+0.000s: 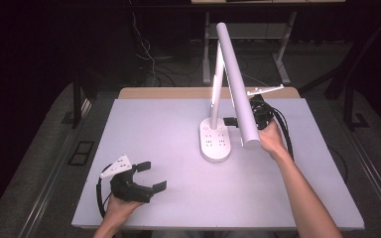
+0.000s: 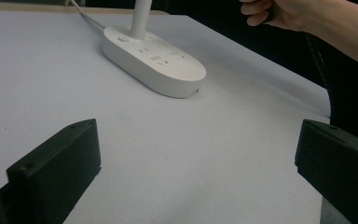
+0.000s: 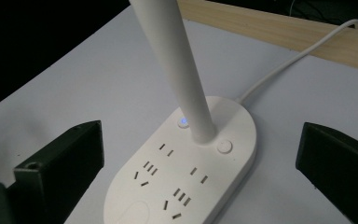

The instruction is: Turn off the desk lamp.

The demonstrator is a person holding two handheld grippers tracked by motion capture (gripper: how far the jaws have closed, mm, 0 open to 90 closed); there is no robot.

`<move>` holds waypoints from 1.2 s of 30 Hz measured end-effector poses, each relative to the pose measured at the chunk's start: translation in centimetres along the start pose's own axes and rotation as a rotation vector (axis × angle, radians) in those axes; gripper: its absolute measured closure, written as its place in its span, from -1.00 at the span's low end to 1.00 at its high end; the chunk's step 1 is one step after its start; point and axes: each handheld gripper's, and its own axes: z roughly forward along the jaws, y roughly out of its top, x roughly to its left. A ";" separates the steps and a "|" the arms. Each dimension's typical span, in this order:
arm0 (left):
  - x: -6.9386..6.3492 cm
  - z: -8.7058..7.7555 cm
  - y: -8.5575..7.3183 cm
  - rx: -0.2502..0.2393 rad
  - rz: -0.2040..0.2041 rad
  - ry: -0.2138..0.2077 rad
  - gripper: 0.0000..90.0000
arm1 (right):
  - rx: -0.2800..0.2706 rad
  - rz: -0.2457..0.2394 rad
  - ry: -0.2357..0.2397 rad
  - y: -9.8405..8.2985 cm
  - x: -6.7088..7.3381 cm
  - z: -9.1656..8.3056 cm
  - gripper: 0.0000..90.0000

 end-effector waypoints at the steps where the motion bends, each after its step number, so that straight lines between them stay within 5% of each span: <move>1: 0.0 0.0 0.0 -0.001 -0.001 0.001 -1.00 | 0.003 -0.001 -0.001 0.0 -0.2 0.2 -0.89; 15: 0.2 -0.1 0.0 -0.005 -0.003 0.003 -1.00 | 0.015 0.032 -0.002 0.0 -1.8 1.9 -0.44; 36: 0.3 -0.2 0.0 -0.008 -0.007 0.004 -1.00 | 0.051 0.046 -0.003 -0.3 -3.0 4.6 0.66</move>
